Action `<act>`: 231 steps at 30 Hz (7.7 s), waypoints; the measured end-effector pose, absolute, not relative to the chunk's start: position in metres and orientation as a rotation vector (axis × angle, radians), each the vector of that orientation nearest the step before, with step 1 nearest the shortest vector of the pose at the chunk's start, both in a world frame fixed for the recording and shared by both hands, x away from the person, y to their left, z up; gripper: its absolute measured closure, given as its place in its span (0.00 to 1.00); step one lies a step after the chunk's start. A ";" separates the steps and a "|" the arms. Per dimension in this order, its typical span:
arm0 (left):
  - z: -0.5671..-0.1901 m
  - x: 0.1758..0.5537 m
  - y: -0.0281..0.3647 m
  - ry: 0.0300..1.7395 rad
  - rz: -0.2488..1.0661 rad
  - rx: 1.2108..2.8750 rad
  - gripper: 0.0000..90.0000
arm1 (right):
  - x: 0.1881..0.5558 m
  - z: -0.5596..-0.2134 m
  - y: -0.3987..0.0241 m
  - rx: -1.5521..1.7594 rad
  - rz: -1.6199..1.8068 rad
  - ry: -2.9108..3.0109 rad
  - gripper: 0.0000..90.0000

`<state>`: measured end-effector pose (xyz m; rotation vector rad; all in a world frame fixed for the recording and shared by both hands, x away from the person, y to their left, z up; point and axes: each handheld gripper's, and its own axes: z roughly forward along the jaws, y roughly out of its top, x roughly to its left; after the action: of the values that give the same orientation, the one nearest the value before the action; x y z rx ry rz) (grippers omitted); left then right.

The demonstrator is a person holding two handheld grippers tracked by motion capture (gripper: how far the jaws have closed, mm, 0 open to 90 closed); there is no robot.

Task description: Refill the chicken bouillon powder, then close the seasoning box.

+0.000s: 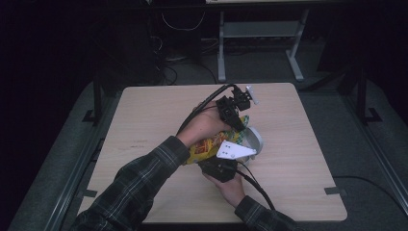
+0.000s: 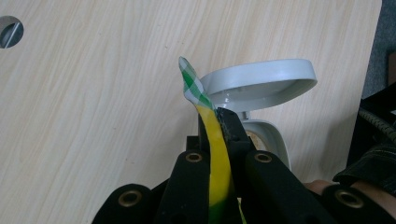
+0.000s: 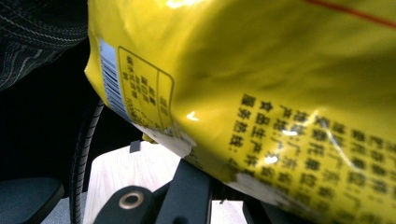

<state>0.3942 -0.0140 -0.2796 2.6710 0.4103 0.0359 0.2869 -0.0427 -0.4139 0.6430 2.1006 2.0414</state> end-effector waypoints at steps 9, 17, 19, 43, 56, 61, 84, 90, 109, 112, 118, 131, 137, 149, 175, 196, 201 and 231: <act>-0.280 0.394 -0.014 0.410 0.035 2.671 0.99 | 0.287 -0.414 -0.043 0.643 2.042 2.101 1.00; -0.279 0.394 -0.014 0.412 0.036 2.674 0.99 | 0.287 -0.414 -0.043 0.643 2.042 2.100 1.00; -0.279 0.394 -0.014 0.412 0.036 2.673 0.99 | 0.287 -0.414 -0.043 0.643 2.042 2.100 1.00; -0.279 0.394 -0.014 0.415 0.038 2.674 0.99 | 0.287 -0.414 -0.043 0.643 2.042 2.100 1.00; -0.279 0.394 -0.015 0.414 0.040 2.674 0.99 | 0.287 -0.414 -0.043 0.646 2.044 2.098 1.00; -0.279 0.394 -0.015 0.414 0.043 2.675 0.99 | 0.287 -0.413 -0.043 0.647 2.045 2.097 1.00; -0.278 0.394 -0.015 0.413 0.043 2.669 0.99 | 0.287 -0.413 -0.043 0.646 2.040 2.098 1.00; -0.278 0.394 -0.012 0.406 0.034 2.659 0.99 | 0.288 -0.414 -0.043 0.641 2.025 2.109 1.00; -0.269 0.386 0.012 0.376 -0.015 2.544 1.00 | 0.287 -0.418 -0.038 0.618 1.991 2.143 1.00; -0.268 0.385 0.015 0.368 -0.018 2.538 1.00 | 0.287 -0.418 -0.038 0.619 1.989 2.143 1.00; -0.265 0.382 0.023 0.356 -0.026 2.506 1.00 | 0.287 -0.419 -0.037 0.627 1.983 2.151 1.00; -0.258 0.380 0.042 0.333 -0.051 2.465 1.00 | 0.288 -0.421 -0.037 0.635 1.978 2.158 1.00; -0.255 0.378 0.053 0.313 -0.071 2.428 1.00 | 0.288 -0.422 -0.037 0.644 1.972 2.158 1.00; -0.257 0.371 0.081 0.283 -0.105 2.317 1.00 | 0.287 -0.424 -0.034 0.639 1.961 2.178 1.00; -0.274 0.361 0.166 0.364 -0.003 2.051 1.00 | 0.289 -0.425 -0.040 0.686 1.942 2.163 1.00; -0.323 0.358 0.205 0.535 0.250 1.880 0.99 | 0.286 -0.426 -0.042 0.712 1.898 2.198 1.00; -0.338 0.364 0.209 0.569 0.298 1.847 0.99 | 0.285 -0.427 -0.045 0.714 1.886 2.205 1.00; -0.351 0.320 0.258 0.606 0.282 1.860 0.95 | 0.281 -0.430 -0.053 0.726 1.859 2.246 1.00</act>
<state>0.3199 0.2579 -0.3512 1.8604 0.6057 0.2824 0.2810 -0.0533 -0.4295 0.7260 2.2462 1.8585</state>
